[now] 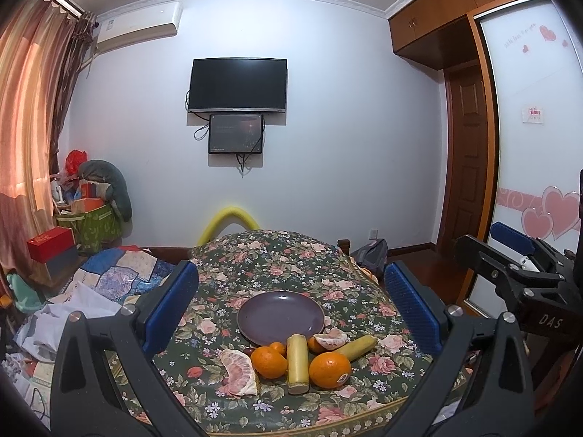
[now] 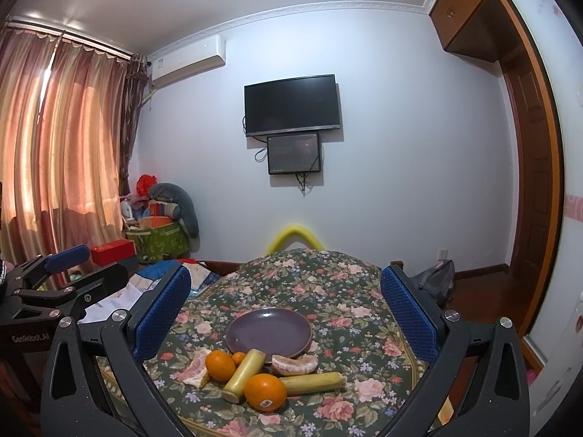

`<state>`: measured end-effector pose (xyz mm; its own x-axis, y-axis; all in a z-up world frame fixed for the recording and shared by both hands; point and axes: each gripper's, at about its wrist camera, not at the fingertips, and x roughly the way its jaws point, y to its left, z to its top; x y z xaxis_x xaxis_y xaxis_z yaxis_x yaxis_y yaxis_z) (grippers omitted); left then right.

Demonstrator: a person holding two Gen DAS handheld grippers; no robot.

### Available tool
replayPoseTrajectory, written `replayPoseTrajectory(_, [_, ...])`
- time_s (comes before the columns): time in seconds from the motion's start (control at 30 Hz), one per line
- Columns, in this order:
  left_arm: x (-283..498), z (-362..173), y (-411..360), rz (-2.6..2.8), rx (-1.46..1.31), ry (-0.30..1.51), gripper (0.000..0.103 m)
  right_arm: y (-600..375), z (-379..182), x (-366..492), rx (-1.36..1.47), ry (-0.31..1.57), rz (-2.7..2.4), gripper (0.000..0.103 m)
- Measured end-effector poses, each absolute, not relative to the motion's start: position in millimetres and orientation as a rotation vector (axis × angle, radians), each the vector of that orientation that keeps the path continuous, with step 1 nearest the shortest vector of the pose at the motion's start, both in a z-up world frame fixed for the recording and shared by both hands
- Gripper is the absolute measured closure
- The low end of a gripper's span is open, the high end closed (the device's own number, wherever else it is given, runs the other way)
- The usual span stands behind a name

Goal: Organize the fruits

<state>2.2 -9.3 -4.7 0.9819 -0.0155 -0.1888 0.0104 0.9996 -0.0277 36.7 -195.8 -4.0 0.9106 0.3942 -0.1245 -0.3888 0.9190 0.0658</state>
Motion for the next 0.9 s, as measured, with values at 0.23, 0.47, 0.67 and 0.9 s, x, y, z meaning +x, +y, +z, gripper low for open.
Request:
replayPoseTrajectory(0.23, [1.8, -5.1, -9.6, -0.013, -0.025, 0.188, 0.000, -195.7, -1.2, 36.8, 0.044, 0.136, 0.402, 0.000])
replayPoseTrajectory(0.47, [1.4, -4.2, -7.6, -0.011, -0.032, 0.186, 0.000, -196.6, -2.4, 37.1, 0.042, 0.137, 0.404, 0.000])
replayPoseTrajectory(0.67, [2.8, -4.1, -6.0, -0.009, -0.035, 0.188, 0.000, -195.9, -1.9, 36.8, 0.040, 0.139, 0.404, 0.000])
replayPoseTrajectory(0.9, [4.5, -4.3, -3.7, -0.006, -0.039, 0.190, 0.000, -196.3, -2.9, 37.6, 0.038, 0.140, 0.400, 0.000])
